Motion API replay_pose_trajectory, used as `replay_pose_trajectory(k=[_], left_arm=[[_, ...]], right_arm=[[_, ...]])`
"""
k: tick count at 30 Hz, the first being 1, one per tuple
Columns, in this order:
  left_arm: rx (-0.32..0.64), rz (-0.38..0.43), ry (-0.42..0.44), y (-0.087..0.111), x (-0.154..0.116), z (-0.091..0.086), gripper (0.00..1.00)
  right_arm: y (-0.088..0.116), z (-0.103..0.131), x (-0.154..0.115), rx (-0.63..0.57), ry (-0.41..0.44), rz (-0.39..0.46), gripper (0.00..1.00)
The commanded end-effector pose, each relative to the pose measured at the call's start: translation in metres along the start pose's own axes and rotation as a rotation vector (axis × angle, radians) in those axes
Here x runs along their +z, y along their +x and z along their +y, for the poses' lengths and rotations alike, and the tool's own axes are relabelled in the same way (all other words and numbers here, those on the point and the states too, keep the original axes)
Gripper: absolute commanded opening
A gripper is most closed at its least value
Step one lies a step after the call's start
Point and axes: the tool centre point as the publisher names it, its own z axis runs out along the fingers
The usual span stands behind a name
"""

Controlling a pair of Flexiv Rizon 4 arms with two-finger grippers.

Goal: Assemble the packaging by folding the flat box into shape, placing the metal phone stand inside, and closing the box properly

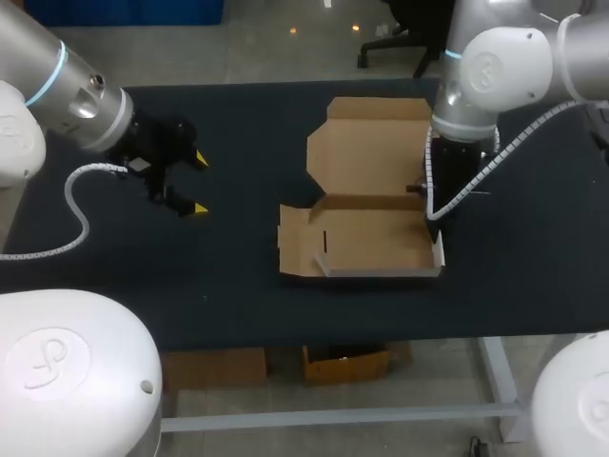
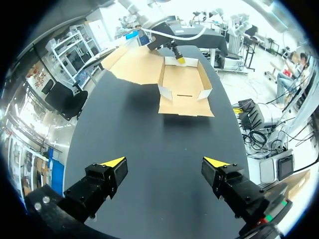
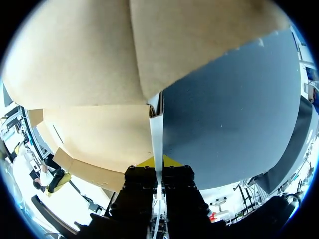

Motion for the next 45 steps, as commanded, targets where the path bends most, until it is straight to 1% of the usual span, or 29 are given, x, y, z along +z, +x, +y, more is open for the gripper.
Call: replay_pose_trajectory(k=[1, 19, 28, 33, 40, 45], left_arm=[[0.0, 0.0, -0.005, 0.0, -0.001, -0.001, 1.0], [0.0, 0.0, -0.005, 0.0, -0.001, -0.001, 1.0], [0.0, 0.0, -0.005, 0.0, -0.001, -0.001, 1.0], [0.0, 0.0, -0.005, 0.0, -0.001, -0.001, 1.0], [0.0, 0.0, -0.005, 0.0, -0.001, -0.001, 1.0], [0.0, 0.0, -0.005, 0.0, -0.001, -0.001, 1.0]], right_arm=[[0.007, 0.014, -0.003, -0.017, 0.048, -0.013, 0.0], [0.012, 0.036, -0.009, -0.069, 0.064, -0.03, 0.0], [0.016, 0.053, -0.007, -0.09, 0.099, -0.023, 0.0], [0.017, 0.06, -0.01, -0.09, 0.138, -0.038, 0.0], [0.02, 0.062, -0.011, -0.094, 0.172, -0.045, 0.0], [0.023, 0.063, -0.003, -0.097, 0.201, -0.04, 0.0]])
